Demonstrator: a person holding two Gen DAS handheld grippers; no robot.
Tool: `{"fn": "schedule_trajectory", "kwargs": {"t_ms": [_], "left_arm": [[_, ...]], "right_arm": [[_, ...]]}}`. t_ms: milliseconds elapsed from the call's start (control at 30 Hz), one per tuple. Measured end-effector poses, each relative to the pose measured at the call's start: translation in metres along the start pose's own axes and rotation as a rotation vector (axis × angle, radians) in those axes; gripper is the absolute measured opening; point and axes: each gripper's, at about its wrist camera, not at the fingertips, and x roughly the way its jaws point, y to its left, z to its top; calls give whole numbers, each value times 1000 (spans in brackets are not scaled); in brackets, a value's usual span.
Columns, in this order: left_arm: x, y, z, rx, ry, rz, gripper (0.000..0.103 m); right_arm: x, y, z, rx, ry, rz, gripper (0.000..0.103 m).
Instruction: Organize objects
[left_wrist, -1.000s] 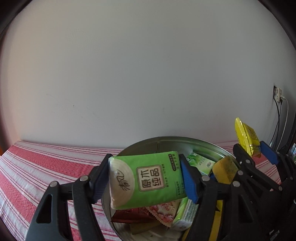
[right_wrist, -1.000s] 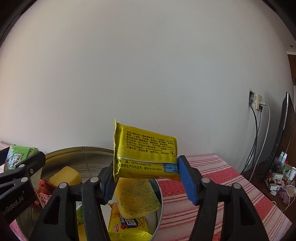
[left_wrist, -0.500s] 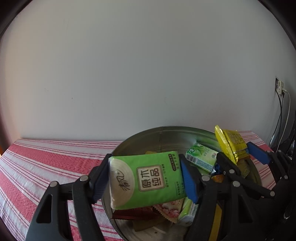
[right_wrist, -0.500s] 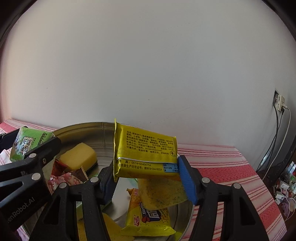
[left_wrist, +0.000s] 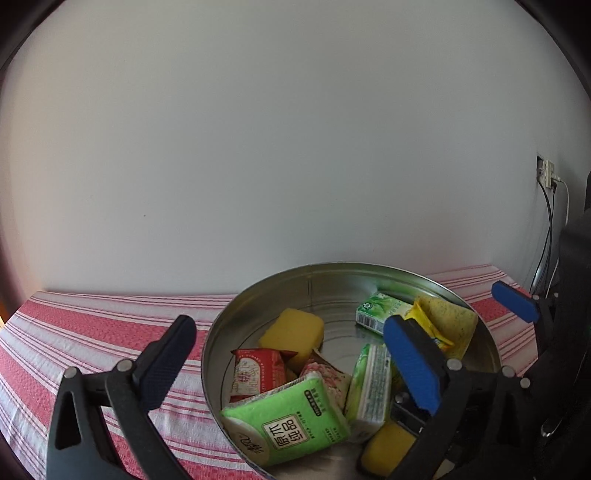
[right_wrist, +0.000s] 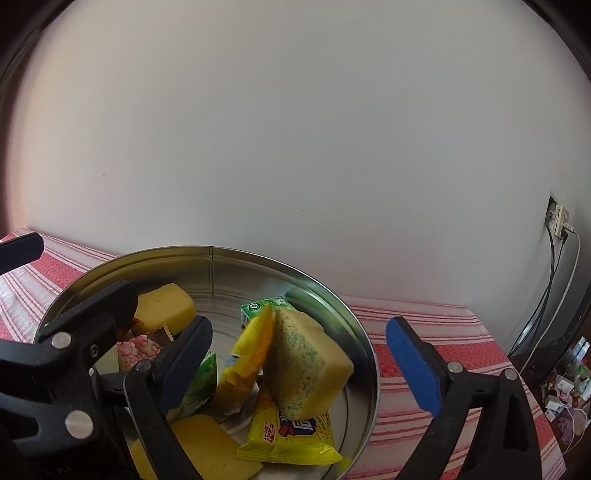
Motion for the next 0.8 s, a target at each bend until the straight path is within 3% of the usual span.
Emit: {"fn": "schedule_trajectory", "kwargs": {"t_ms": [300, 433, 567, 800], "left_arm": [[-27, 21, -9, -19, -26, 62, 103], [-32, 32, -13, -37, -40, 84, 103], [-33, 37, -17, -49, -53, 100, 103], [-24, 26, -22, -14, -46, 85, 103]], "right_arm": [[-27, -14, 7, 69, -71, -67, 97], [-42, -28, 2, 189, -142, -42, 97], [-45, -37, -3, 294, -122, -17, 100], [-52, -33, -5, 297, -128, -71, 100]]}}
